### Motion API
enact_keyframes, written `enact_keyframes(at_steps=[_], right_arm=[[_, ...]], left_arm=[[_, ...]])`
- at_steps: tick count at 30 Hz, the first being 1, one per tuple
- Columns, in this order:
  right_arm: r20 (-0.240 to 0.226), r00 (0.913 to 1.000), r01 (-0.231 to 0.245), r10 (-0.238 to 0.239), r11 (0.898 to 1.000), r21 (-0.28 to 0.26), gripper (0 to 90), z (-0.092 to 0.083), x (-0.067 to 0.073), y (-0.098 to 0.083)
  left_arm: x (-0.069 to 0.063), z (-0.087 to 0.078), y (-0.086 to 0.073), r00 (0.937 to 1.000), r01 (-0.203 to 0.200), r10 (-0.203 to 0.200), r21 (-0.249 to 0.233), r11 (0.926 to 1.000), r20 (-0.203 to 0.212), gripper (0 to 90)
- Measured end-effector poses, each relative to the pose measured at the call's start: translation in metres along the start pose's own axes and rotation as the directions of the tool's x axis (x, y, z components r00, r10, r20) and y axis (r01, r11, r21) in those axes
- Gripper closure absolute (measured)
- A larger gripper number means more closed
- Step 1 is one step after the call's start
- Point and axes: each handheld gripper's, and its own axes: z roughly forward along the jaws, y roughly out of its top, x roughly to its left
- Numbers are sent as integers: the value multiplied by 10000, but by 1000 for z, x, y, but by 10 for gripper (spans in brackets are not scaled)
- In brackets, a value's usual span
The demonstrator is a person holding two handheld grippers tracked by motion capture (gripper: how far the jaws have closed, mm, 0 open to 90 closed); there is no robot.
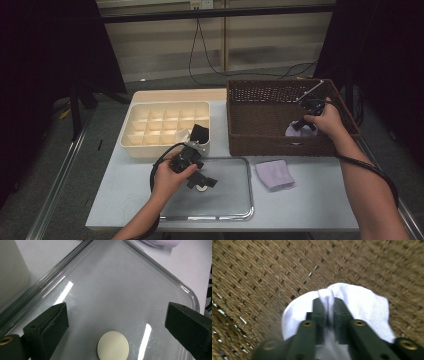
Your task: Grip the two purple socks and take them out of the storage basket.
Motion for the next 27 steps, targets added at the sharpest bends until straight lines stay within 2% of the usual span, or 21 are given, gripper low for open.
enact_keyframes(at_steps=[4,5,7,11,15,18,19,20,23,24,26,27], right_arm=[[-32,9999,-156,155,9994,-316,844,-12,1,6],[11,9997,-223,224,9987,-448,844,-17,3,9],[-129,9998,-151,142,9975,-686,844,-24,5,13],[-105,9999,-8,-2,9952,-983,844,-37,12,21],[-167,9998,125,-148,9915,-1296,844,-50,20,28],[-158,9997,140,-164,9903,-1379,844,-59,24,31],[-186,9997,151,-179,9902,-1387,844,-63,27,32],[-196,9996,155,-184,9899,-1406,844,-66,28,33],[-234,9993,270,-308,9886,-1481,844,-77,35,34],[-276,9991,291,-336,9883,-1500,844,-79,37,34],[-296,9986,379,-428,9878,-1508,844,-84,42,34],[-289,9985,417,-468,9871,-1548,844,-87,44,34]], left_arm=[[0,0,0,10000,-35,35,-46,10000,-14,49],[0,-1,1,9999,-78,78,25,10000,-142,49],[-1,-1,1,9998,-67,67,3,10000,-175,49],[-1,-3,1,9999,-116,116,-85,9999,-7,49],[-1,-4,1,9999,-104,103,-107,9999,-138,49],[-1,-4,2,9998,-185,184,-134,9997,-21,49],[-2,-5,2,9997,-198,198,-47,9998,-166,49],[-2,-4,2,9999,-164,164,-151,9998,-20,49],[-2,-5,2,9996,-276,276,-152,9995,0,49],[-2,-6,3,9994,-332,331,-49,9994,-76,49],[-3,-6,3,9995,-301,300,-186,9994,-76,49],[-4,-7,4,9991,-321,318,-77,9995,-289,49]])
